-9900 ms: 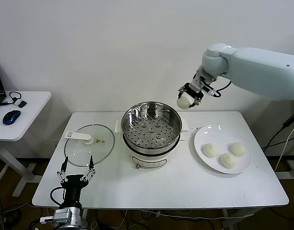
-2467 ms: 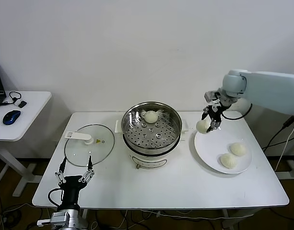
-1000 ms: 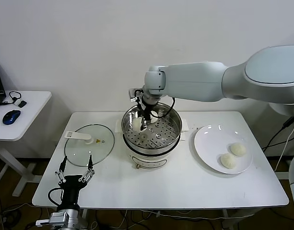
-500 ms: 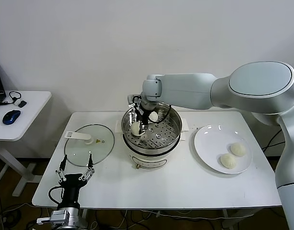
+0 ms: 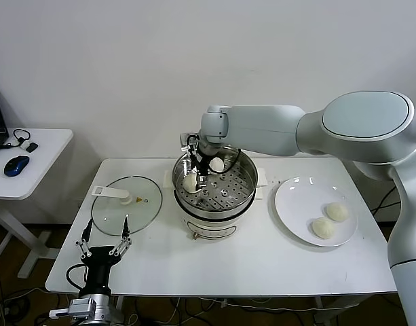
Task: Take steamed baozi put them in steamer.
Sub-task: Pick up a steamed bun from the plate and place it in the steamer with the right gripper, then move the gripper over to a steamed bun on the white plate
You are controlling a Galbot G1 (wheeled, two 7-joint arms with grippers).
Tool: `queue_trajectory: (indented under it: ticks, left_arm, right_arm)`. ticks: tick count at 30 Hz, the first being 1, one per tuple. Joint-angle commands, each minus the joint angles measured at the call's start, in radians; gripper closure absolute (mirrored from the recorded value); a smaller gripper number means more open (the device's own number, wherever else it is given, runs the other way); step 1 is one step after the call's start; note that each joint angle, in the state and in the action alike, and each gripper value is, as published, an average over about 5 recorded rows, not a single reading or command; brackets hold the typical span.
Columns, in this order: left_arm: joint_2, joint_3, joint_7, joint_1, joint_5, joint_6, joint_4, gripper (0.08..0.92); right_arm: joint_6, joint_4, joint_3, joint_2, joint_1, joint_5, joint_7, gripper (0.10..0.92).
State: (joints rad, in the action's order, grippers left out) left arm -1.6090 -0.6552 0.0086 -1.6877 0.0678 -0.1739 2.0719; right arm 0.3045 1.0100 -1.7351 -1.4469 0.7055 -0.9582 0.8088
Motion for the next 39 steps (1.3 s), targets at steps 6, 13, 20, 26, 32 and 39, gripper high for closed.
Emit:
queue_trajectory:
  ticks: [6, 13, 20, 26, 32, 39]
  left_arm:
    - [-0.033, 0.003, 0.006, -0.013, 0.006, 0.006, 0.023, 0.177]
    - [-0.037, 0.002, 0.008, -0.021, 0.009, 0.004, 0.026, 0.177]
    - [-0.041, 0.001, 0.006, -0.027, 0.016, -0.001, 0.018, 0.177]
    - [-0.045, 0.005, 0.004, -0.024, 0.022, -0.003, 0.006, 0.177]
    - [-0.049, 0.006, 0.002, -0.023, 0.024, -0.003, 0.002, 0.177]
    - [-0.049, 0.006, 0.001, -0.024, 0.031, -0.003, 0.0, 0.177]
  right_arm:
    - [-0.05, 0.121, -0.07, 0.151, 0.19, 0.01, 0.116, 0.203]
    - [-0.089, 0.2, -0.125, 0.306, 0.25, 0.055, 0.174, 0.203]
    - [-0.109, 0.27, -0.222, 0.456, 0.3, 0.118, 0.187, 0.203]
    - [-0.131, 0.304, -0.275, 0.561, 0.291, 0.192, 0.188, 0.203]
    - [-0.16, 0.286, -0.274, 0.632, 0.227, 0.287, 0.186, 0.203]
    - [-0.19, 0.234, -0.24, 0.687, 0.151, 0.351, 0.186, 0.203]
